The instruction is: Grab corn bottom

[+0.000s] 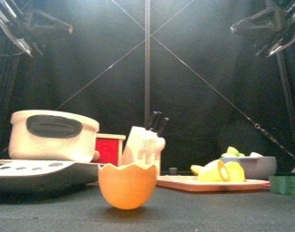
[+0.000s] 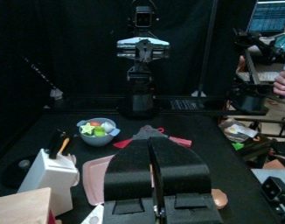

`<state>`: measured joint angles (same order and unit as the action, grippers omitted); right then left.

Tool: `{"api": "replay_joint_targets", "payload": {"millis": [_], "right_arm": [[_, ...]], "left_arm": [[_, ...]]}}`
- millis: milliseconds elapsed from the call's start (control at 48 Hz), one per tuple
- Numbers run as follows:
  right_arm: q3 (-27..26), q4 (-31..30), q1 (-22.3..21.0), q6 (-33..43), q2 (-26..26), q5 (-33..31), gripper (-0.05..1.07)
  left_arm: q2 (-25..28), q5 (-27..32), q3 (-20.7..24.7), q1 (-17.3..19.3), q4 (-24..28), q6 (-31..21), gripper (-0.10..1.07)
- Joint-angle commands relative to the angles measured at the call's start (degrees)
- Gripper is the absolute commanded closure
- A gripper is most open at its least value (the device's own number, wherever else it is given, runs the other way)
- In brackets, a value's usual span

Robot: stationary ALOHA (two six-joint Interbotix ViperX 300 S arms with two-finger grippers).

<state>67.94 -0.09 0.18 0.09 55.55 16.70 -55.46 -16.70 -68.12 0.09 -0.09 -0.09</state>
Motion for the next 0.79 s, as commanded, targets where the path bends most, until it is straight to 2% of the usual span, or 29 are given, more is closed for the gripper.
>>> {"api": "replay_joint_targets", "payload": {"millis": [0,62,188,438,667,771], "right_arm": [[-1.5,-0.3,0.1,0.2,-2.2,0.0,1.02],[-1.9,-0.7,0.1,1.0,-3.8,-0.7,1.05],[-3.9,-0.3,0.2,3.7,-9.1,-4.6,1.01],[-9.6,1.0,0.1,15.6,-19.5,-17.3,0.98],[-11.3,0.7,-0.4,28.3,-24.1,-22.1,0.97],[-11.3,0.3,-1.2,33.6,-25.8,-22.7,0.92]], "left_arm": [[2.5,-1.6,0.7,-0.1,-0.3,0.0,1.0],[3.6,-1.9,0.9,-0.3,-0.3,0.0,1.03],[6.0,-2.4,1.9,-0.4,-0.3,0.1,1.02],[12.4,-2.3,4.0,-1.1,-0.3,0.1,1.01],[16.3,-2.4,4.7,-1.1,-0.3,0.1,1.01],[17.1,-2.5,4.9,-1.2,-0.3,0.1,1.01]]}}
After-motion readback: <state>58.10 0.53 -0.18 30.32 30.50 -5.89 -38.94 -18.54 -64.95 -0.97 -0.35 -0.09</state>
